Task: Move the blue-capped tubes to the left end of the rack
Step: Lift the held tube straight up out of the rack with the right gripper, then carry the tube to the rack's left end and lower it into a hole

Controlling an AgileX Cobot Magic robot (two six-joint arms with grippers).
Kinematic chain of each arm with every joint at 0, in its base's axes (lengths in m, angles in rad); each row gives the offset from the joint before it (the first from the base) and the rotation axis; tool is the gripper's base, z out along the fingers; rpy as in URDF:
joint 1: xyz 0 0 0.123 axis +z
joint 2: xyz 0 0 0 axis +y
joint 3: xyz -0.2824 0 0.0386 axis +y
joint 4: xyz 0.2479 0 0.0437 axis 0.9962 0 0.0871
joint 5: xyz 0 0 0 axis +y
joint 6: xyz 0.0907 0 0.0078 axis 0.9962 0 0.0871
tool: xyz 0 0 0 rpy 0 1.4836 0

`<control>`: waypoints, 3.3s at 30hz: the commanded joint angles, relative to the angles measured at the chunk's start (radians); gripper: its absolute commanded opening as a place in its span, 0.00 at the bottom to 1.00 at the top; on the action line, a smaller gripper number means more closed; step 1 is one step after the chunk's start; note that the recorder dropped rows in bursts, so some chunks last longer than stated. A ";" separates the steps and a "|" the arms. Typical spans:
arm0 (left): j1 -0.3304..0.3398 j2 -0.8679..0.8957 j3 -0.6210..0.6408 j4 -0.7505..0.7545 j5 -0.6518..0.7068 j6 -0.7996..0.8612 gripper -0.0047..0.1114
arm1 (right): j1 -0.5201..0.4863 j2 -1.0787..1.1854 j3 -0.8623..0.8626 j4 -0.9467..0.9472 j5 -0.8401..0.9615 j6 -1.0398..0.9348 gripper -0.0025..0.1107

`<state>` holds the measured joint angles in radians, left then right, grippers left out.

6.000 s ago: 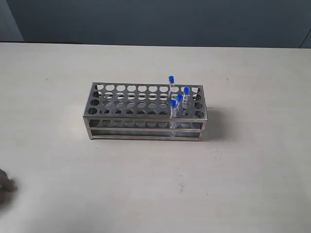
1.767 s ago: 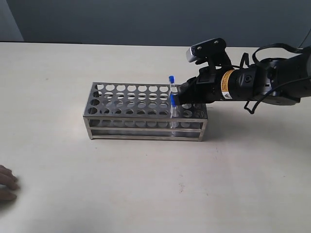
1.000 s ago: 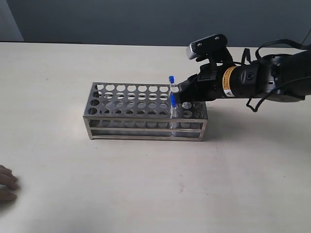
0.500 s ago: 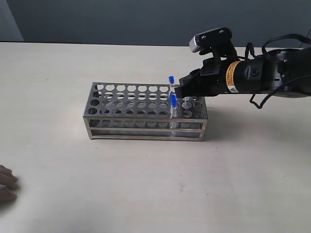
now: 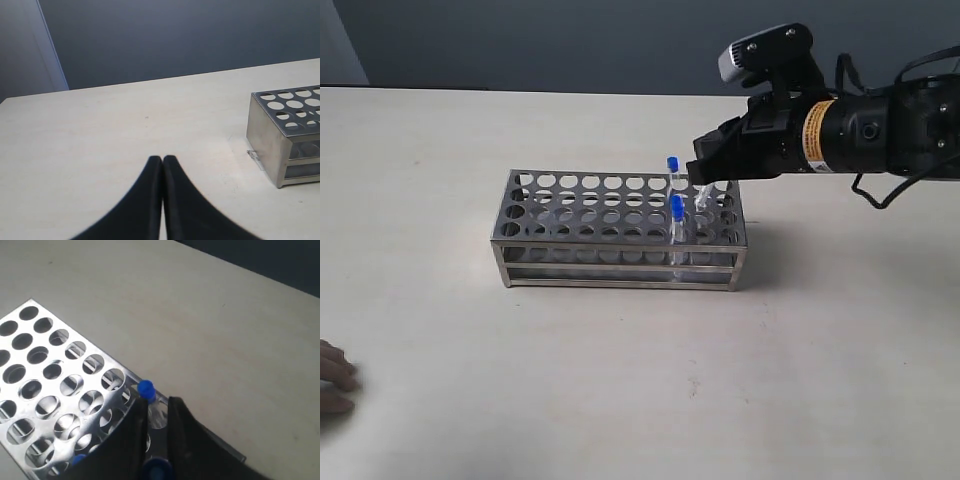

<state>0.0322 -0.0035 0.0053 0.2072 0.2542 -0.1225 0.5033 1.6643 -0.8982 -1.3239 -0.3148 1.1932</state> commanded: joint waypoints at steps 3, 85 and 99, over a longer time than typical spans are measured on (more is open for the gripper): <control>-0.004 0.003 -0.005 -0.005 -0.008 -0.001 0.05 | -0.002 -0.052 -0.020 -0.068 -0.011 0.052 0.01; -0.004 0.003 -0.005 -0.005 -0.008 -0.001 0.05 | 0.356 0.635 -0.818 -0.421 -0.117 0.412 0.01; -0.004 0.003 -0.005 -0.005 -0.008 -0.001 0.05 | 0.356 0.639 -0.812 -0.421 -0.142 0.464 0.12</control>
<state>0.0322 -0.0035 0.0053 0.2072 0.2542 -0.1225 0.8347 2.2976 -1.7100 -1.7605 -0.3608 1.6255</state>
